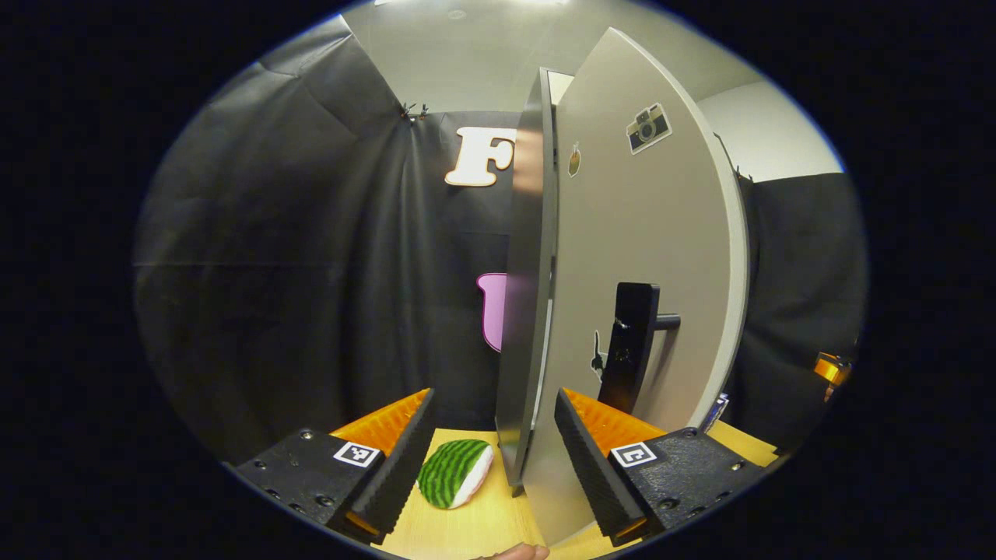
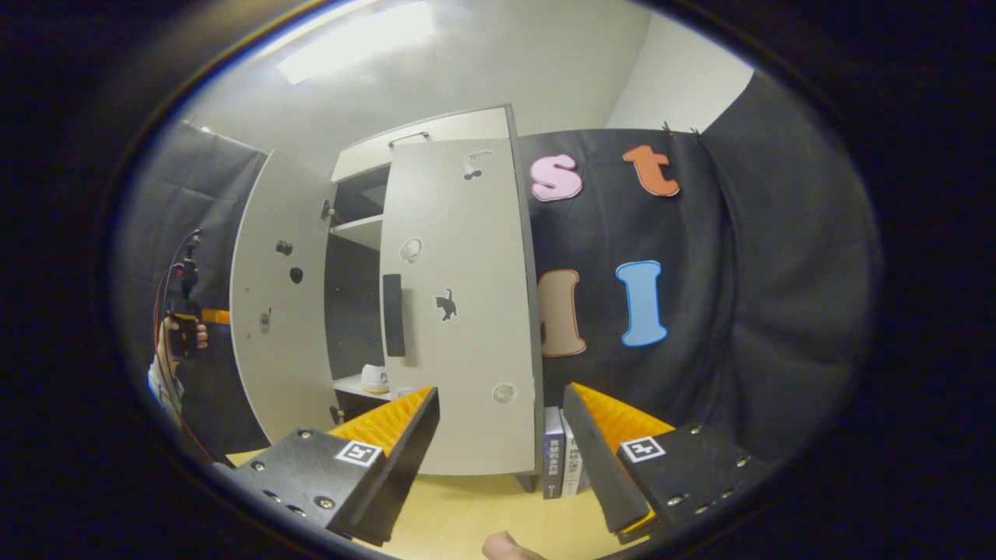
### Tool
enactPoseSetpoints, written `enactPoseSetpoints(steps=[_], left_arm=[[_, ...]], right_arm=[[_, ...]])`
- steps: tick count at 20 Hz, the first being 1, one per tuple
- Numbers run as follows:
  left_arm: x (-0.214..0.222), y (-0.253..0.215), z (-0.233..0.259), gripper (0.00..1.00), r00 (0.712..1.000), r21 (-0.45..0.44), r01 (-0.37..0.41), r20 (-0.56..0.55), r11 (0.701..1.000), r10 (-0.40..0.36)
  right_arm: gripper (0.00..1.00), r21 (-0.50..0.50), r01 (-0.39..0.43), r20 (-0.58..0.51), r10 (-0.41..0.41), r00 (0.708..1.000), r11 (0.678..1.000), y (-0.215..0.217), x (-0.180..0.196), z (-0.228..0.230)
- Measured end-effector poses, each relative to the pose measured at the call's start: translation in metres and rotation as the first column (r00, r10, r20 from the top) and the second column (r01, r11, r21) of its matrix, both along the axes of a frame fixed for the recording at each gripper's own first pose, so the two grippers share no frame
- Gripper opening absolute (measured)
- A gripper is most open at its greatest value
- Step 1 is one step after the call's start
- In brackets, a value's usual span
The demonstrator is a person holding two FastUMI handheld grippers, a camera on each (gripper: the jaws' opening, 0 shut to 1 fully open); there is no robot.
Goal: Grab one shoe with the right hand and put it into the shoe cabinet, grab the other shoe with the left hand and put it into the shoe cabinet; then close the right door with the right hand and the left door with the left hand.
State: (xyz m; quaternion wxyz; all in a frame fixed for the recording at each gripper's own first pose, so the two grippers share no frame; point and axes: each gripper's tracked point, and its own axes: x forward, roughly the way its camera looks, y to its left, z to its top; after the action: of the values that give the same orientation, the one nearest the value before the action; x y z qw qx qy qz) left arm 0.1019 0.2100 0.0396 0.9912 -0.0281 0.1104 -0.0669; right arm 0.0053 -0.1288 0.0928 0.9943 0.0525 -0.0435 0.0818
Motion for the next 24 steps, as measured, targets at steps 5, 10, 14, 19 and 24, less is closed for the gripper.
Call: enactPoseSetpoints(steps=[5,10,14,19,24], left_arm=[[0.002,-0.032,-0.005,0.9,0.998,-0.077,0.053,-0.01,0.996,-0.054],[0.018,-0.05,-0.015,0.89,1.0,-0.08,-0.007,-0.005,0.997,0.006],[0.022,-0.064,-0.016,0.95,1.0,-0.064,0.017,-0.009,0.998,-0.018],[0.026,-0.092,-0.018,0.95,1.0,-0.029,0.019,-0.003,0.999,-0.019],[0.035,-0.13,-0.025,0.94,0.998,-0.029,0.052,-0.028,0.998,-0.053]], right_arm=[[0.94,0.04,0.01,-0.024,-0.009,1.0,0.999,0.014,0.001,-0.003],[0.96,0.043,0.019,-0.049,-0.017,0.999,0.999,0.037,-0.003,-0.007],[0.95,0.032,0.043,-0.067,-0.041,0.997,0.999,0.038,-0.007,-0.015],[0.95,-0.004,0.057,-0.059,-0.057,0.997,0.998,0.054,-0.015,-0.015],[0.95,-0.044,0.032,-0.076,-0.035,0.996,0.999,0.077,-0.02,-0.021]])
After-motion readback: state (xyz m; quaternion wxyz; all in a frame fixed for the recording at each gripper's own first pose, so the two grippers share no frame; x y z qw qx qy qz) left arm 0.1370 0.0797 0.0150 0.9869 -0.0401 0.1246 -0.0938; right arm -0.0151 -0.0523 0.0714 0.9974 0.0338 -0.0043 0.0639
